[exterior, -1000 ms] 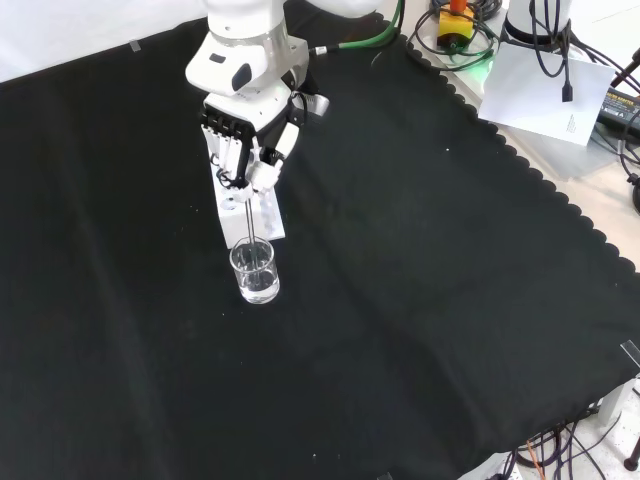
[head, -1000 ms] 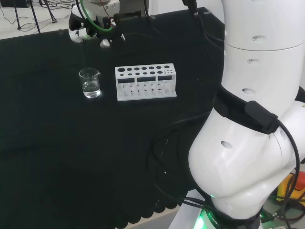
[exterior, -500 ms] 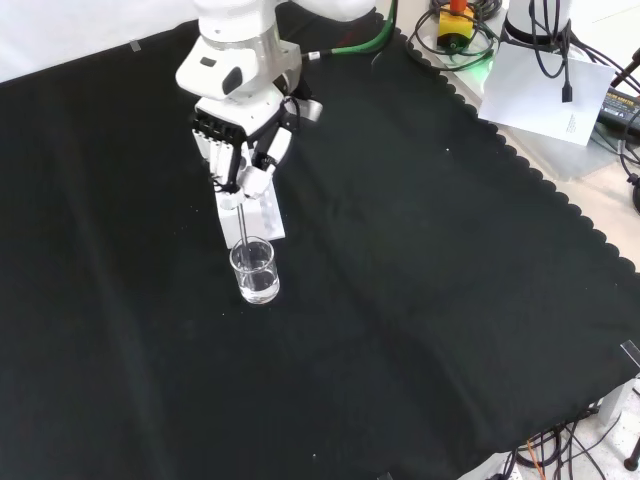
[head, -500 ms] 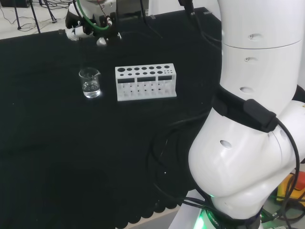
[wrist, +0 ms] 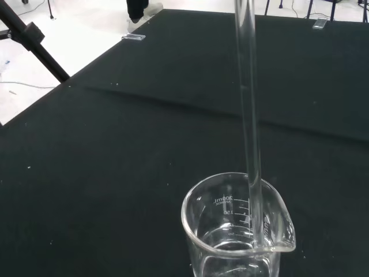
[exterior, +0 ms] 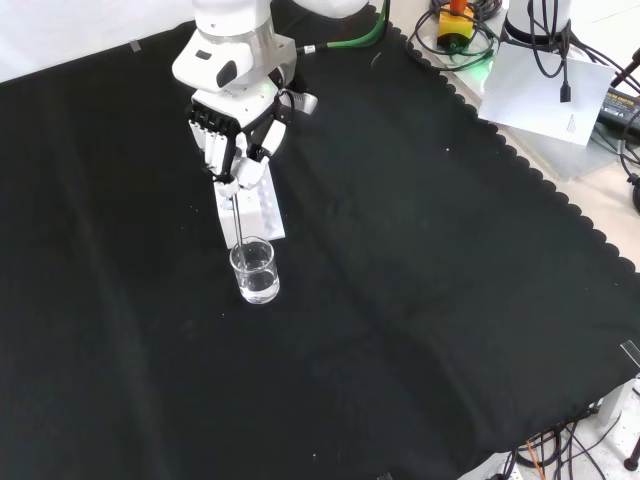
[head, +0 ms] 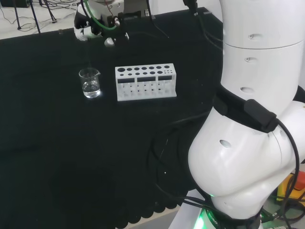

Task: Stir in the beaker to the left of the white test tube rack with the glass rod.

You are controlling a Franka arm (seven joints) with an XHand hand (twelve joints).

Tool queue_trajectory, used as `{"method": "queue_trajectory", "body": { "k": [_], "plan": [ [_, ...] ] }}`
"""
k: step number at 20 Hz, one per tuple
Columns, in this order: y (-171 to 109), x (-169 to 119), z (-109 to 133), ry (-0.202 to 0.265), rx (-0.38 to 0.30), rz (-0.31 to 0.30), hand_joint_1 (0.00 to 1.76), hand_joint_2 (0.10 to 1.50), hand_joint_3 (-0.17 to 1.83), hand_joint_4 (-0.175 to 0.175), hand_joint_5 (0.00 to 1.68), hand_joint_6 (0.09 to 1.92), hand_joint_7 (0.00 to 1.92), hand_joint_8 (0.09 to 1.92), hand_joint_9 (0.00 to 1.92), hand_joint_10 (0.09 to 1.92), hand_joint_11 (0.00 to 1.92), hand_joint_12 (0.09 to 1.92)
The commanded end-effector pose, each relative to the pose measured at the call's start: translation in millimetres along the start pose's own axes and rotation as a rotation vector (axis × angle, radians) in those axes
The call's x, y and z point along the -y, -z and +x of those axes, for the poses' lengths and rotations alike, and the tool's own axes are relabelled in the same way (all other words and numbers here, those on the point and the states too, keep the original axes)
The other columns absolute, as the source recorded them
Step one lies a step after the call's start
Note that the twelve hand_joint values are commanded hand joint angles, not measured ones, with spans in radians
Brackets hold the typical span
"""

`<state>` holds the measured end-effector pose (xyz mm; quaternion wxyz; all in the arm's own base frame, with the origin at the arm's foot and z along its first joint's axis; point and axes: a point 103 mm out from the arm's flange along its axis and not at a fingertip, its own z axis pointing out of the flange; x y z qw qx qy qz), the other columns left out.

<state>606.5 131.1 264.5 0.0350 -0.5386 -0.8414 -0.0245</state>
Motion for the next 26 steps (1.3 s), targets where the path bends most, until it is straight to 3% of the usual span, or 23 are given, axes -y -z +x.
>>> {"method": "queue_trajectory", "body": {
  "k": [1,9,14,20,25,26],
  "plan": [
    [5.0,11.9,2.1,-0.014,0.009,-0.004,1.29,1.09,0.0,-0.175,1.06,0.57,1.07,1.17,1.56,0.93,1.62,0.68],
    [3.3,10.7,27.8,0.015,0.006,0.0,1.29,1.09,0.0,-0.175,1.06,0.57,1.07,1.17,1.56,0.93,1.62,0.68],
    [4.4,0.2,31.0,0.031,0.004,-0.003,1.29,1.09,0.0,-0.175,1.06,0.57,1.07,1.17,1.56,0.93,1.62,0.68],
    [3.2,-11.6,15.7,0.029,0.008,0.0,1.29,1.09,0.0,-0.175,1.06,0.57,1.07,1.17,1.56,0.93,1.62,0.68],
    [1.0,-0.8,-1.5,0.013,0.01,-0.005,1.29,1.09,0.0,-0.175,1.06,0.57,1.07,1.18,1.56,0.93,1.62,0.68],
    [2.3,6.0,-6.2,-0.007,0.013,0.002,1.29,1.09,0.0,-0.175,1.06,0.57,1.07,1.18,1.56,0.93,1.62,0.68]
  ]
}}
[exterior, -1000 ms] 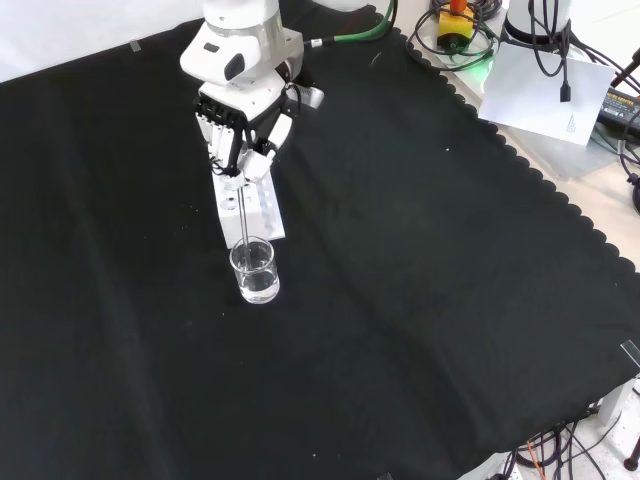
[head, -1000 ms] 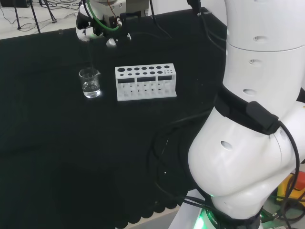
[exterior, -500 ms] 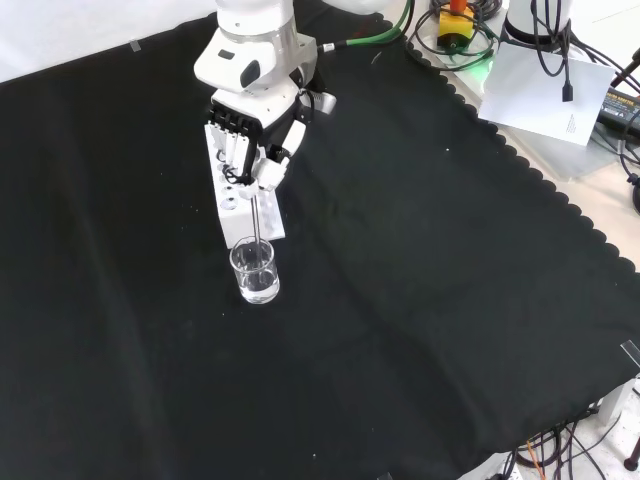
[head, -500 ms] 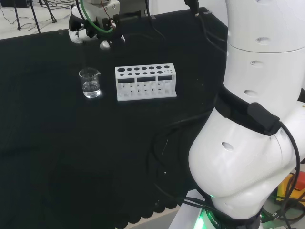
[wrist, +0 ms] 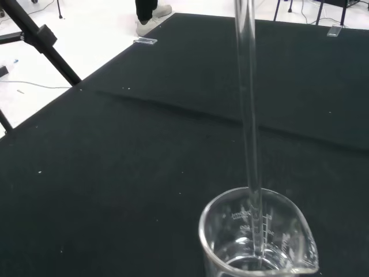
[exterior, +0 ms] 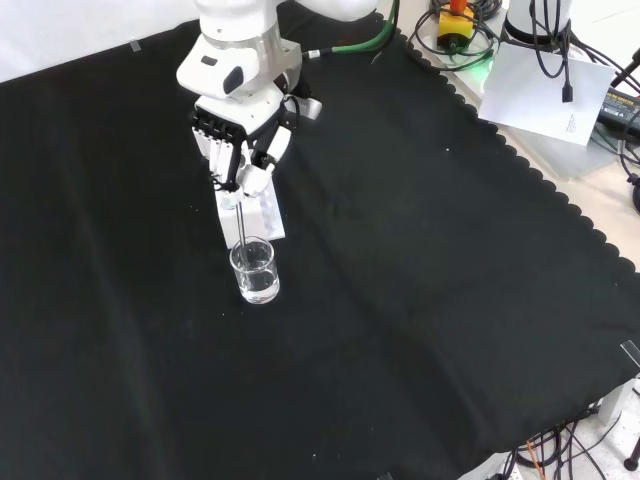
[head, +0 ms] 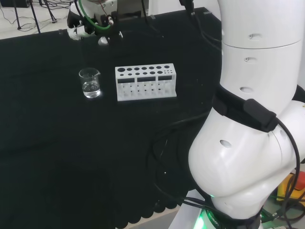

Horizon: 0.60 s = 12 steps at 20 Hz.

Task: Stir in the beaker to the left of the white test tube rack with the glass rod.

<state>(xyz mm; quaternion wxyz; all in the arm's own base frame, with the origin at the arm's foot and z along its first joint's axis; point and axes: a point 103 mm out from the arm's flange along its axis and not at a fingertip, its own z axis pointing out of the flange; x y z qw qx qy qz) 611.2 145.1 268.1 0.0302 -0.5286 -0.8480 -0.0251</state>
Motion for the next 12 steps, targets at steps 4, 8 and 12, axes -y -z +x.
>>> {"method": "queue_trajectory", "body": {
  "k": [4,8,12],
  "plan": [
    [3.6,28.1,-14.9,-0.047,0.018,0.019,1.29,1.09,0.0,-0.175,1.06,0.57,1.07,1.18,1.56,0.93,1.62,0.68],
    [4.5,32.0,-4.2,-0.034,0.031,0.022,1.29,1.09,0.0,-0.175,1.06,0.57,1.07,1.18,1.56,0.93,1.62,0.69],
    [-0.8,24.8,9.7,-0.009,0.03,0.032,1.29,1.09,0.0,-0.175,1.06,0.57,1.07,1.18,1.56,0.93,1.62,0.69]
  ]
}}
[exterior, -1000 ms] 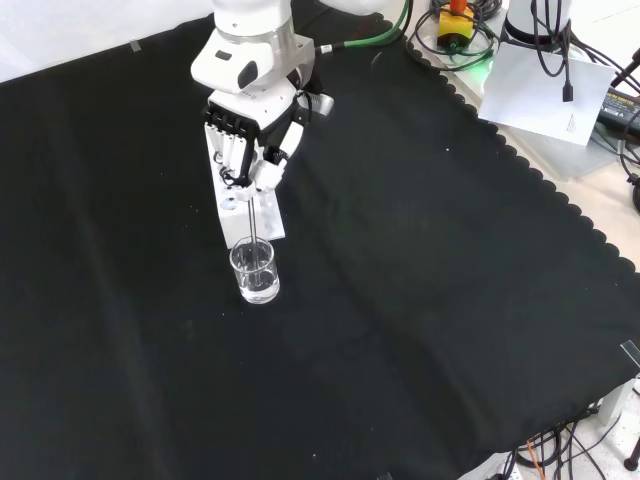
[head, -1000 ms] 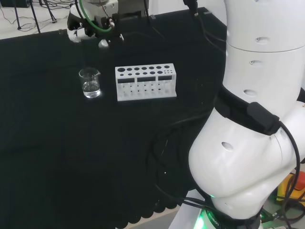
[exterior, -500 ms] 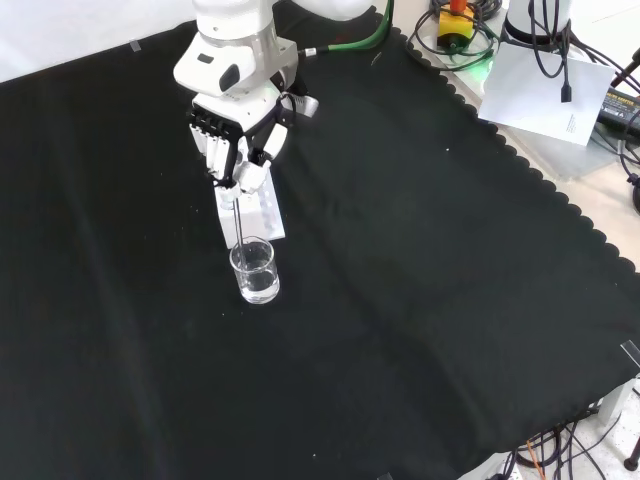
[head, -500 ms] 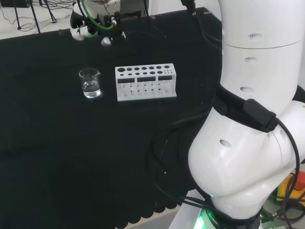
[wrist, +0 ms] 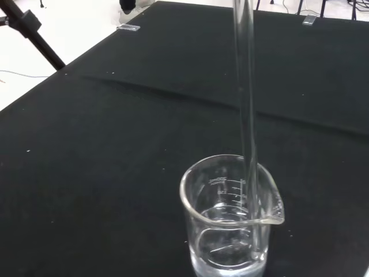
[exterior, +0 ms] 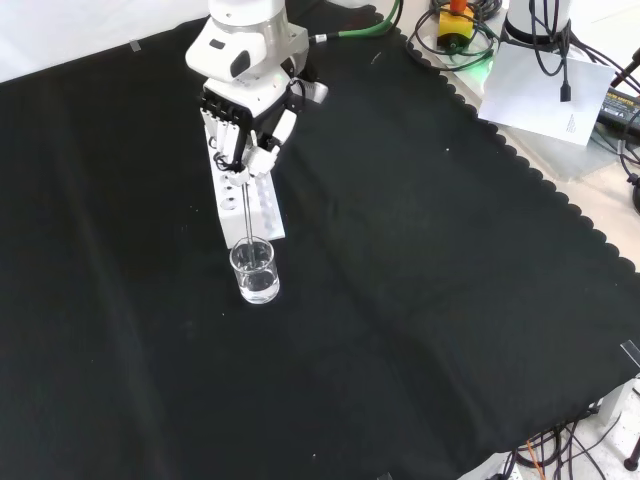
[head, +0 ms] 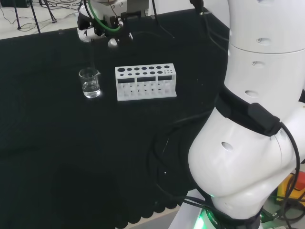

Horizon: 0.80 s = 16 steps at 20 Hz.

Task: Stir in the beaker to the left of the white test tube rack with the glass rod.

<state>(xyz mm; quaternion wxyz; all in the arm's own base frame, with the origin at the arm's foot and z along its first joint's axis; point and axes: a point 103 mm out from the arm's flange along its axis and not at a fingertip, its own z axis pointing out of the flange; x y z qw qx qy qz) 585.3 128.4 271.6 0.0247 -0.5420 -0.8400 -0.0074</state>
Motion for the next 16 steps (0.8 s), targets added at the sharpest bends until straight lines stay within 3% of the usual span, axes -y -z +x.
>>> {"method": "queue_trajectory", "body": {
  "k": [1,10,16],
  "plan": [
    [-4.9,-9.4,16.4,0.03,-0.001,0.009,1.29,1.09,0.0,-0.175,1.06,0.57,1.07,1.18,1.56,0.93,1.62,0.69],
    [-4.6,-33.0,8.6,0.033,-0.012,-0.001,1.29,1.09,0.0,-0.175,1.06,0.57,1.07,1.18,1.57,0.93,1.62,0.69],
    [-2.3,-19.4,-8.3,0.008,0.005,0.013,1.29,1.09,0.0,-0.175,1.06,0.57,1.07,1.18,1.57,0.94,1.62,0.69]
  ]
}}
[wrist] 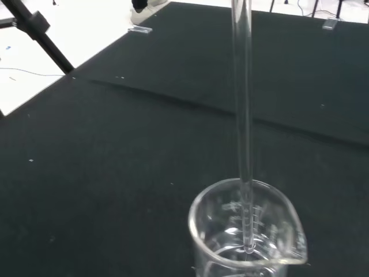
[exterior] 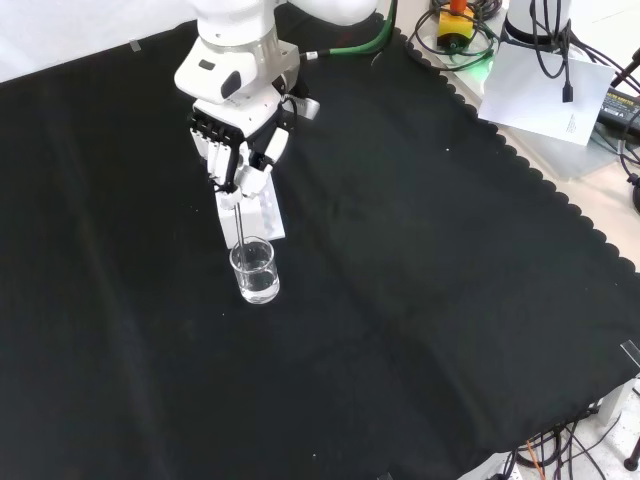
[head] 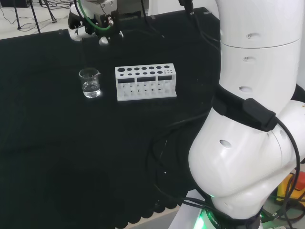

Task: Stir in the beaker to the left of the white test tube rack with the glass rod.

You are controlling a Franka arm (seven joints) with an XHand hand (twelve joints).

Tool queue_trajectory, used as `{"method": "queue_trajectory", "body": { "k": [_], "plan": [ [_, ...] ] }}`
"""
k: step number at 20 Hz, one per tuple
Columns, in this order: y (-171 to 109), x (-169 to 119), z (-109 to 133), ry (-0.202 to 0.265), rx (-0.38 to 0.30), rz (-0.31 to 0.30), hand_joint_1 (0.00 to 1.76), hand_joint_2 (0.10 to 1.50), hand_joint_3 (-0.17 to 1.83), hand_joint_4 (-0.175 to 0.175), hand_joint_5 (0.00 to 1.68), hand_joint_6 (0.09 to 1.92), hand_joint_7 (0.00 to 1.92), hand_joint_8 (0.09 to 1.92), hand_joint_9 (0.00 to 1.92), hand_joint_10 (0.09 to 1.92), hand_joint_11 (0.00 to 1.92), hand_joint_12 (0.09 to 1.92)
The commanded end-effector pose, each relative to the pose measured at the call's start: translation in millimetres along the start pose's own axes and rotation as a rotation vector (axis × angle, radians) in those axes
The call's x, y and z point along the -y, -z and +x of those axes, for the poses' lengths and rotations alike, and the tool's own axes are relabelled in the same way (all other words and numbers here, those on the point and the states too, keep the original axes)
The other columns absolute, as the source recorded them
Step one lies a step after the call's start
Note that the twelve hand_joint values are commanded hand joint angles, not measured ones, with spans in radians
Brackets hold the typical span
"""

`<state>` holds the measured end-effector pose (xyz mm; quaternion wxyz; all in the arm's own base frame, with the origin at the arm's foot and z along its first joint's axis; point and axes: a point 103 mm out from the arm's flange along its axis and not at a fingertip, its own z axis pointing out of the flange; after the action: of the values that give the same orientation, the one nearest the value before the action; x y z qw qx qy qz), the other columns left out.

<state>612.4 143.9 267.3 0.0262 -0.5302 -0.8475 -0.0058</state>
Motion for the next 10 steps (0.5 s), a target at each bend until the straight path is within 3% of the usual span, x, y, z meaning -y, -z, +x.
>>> {"method": "queue_trajectory", "body": {
  "k": [1,10],
  "plan": [
    [3.4,17.5,-9.8,-0.021,0.02,0.01,1.29,1.09,0.0,-0.175,1.06,0.57,1.07,1.18,1.57,0.94,1.62,0.69],
    [2.0,27.4,22.8,0.018,0.017,0.0,1.29,1.09,0.0,-0.175,1.06,0.57,1.07,1.18,1.57,0.94,1.62,0.69]
  ]
}}
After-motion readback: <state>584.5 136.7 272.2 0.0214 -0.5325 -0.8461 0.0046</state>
